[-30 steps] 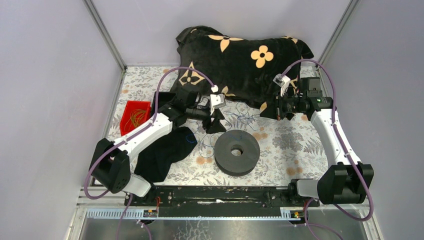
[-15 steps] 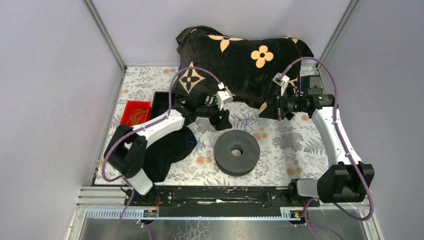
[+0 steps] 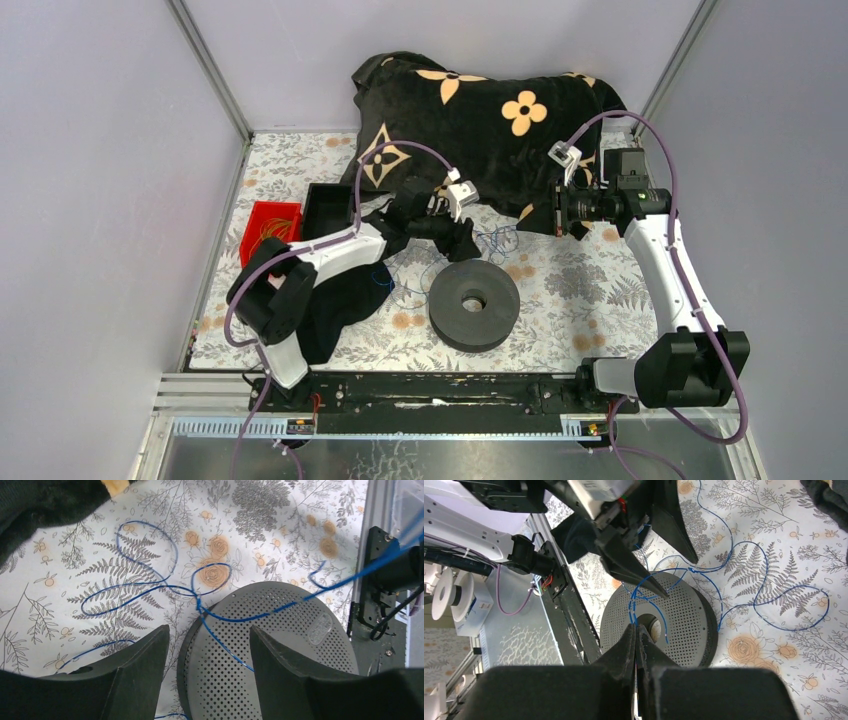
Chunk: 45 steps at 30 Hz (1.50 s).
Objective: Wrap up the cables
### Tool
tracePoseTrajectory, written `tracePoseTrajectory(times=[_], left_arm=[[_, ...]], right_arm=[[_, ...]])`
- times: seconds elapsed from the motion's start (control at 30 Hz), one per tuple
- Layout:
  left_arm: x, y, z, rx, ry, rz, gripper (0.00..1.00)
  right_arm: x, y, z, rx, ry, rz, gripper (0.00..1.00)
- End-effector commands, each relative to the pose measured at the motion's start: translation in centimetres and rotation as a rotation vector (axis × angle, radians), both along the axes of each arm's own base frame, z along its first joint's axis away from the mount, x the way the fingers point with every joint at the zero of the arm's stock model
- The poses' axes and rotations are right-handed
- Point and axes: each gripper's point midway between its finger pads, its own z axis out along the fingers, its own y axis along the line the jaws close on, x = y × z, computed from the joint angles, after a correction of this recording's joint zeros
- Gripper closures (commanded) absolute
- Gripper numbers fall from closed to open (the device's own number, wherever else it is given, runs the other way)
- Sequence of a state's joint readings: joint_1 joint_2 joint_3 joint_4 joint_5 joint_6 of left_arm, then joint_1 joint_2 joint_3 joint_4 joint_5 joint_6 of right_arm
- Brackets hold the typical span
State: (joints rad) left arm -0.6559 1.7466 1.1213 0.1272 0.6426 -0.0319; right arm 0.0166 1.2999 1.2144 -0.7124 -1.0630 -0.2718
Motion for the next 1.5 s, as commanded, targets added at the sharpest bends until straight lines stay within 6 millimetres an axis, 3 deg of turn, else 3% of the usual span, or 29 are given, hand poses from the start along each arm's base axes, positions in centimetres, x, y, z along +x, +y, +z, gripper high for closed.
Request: tracePoseTrajectory(times=[0.0, 0.13, 0.33, 0.47, 0.63, 0.77, 1.0, 1.27, 1.47], left_arm=[[1.7, -1.2, 0.2, -0.034, -0.047, 0.037, 0.36], [1.8, -1.5, -0.4, -0.034, -0.054, 0.029, 0.48], [1.2, -2.2, 0.0, -0.072, -0.030, -0.016, 0.77], [-0.7, -2.2, 1.0, -0.089, -0.024, -0.119, 1.00], [-5.2, -1.1, 3.0, -0.099, 0.000, -0.331, 1.00], [-7.6, 0.3, 4.6, -0.094, -0.008, -0.408, 1.00], [-10.8, 1.9, 6.8, -0.113, 0.022, -0.497, 1.00], [-11.1, 1.6, 7.7, -0.140, 0.098, -0.493, 1.00], [-10.5, 1.1, 8.0, -0.150, 0.135, -0.456, 1.00]], right_arm=[[-0.4, 0.5, 3.2, 0.054, -0.066, 0.027, 1.00], [-0.5, 0.5, 3.4, 0.056, -0.065, 0.028, 1.00], [-0.3, 0.5, 3.4, 0.062, -0.052, 0.020, 1.00], [0.7, 0.1, 3.0, 0.029, -0.041, -0.041, 1.00], [4.1, -1.8, 3.1, -0.082, -0.072, -0.207, 0.99], [6.7, -3.4, 3.5, -0.167, -0.122, -0.303, 0.99], [8.5, -4.0, 1.7, -0.222, -0.090, -0.291, 0.96], [7.4, -3.6, -2.1, -0.251, 0.028, -0.202, 0.77], [6.8, -3.2, -1.9, -0.230, 0.021, -0.172, 0.71]])
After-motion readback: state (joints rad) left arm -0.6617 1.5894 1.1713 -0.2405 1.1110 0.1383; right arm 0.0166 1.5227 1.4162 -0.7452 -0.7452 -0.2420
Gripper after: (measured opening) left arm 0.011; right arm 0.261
